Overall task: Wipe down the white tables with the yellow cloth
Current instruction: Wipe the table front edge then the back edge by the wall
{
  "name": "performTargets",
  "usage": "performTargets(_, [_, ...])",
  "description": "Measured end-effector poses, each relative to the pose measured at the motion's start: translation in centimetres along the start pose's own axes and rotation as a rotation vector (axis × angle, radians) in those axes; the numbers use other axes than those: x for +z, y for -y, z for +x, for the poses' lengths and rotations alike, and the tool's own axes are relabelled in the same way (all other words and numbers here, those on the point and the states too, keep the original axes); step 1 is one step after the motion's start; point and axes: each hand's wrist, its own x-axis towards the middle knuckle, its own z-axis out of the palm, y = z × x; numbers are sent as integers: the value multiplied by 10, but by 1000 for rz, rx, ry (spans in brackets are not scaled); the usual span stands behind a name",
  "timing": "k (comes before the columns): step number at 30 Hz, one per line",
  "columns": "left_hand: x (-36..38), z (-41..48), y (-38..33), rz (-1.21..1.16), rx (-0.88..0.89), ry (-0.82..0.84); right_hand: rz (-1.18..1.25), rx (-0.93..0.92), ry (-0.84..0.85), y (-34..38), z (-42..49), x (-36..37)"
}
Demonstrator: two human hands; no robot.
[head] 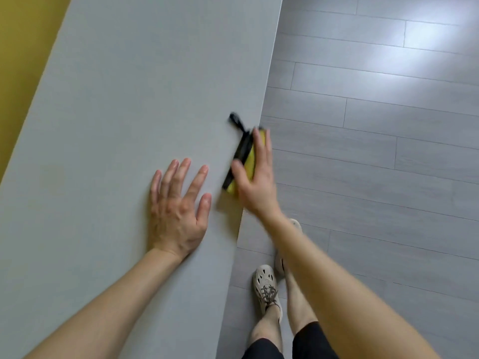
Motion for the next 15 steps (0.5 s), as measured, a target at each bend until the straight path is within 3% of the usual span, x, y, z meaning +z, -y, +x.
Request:
performTargets(3, [1, 0, 0, -3, -2, -6, -34, 17, -58, 5, 94, -14])
performTargets(5, [1, 1, 1, -2, -7, -5, -46, 14, -73, 7, 102, -14])
performTargets(9, [1, 0, 0, 5, -10, -13, -6, -42, -97, -1, -22, 7])
performTargets(12, [1, 0, 0, -5, -9, -20, 38, -9, 15, 0, -141, 17])
performTargets(15, [0, 1, 0, -8, -9, -20, 40, -4, 32, 1, -128, 14])
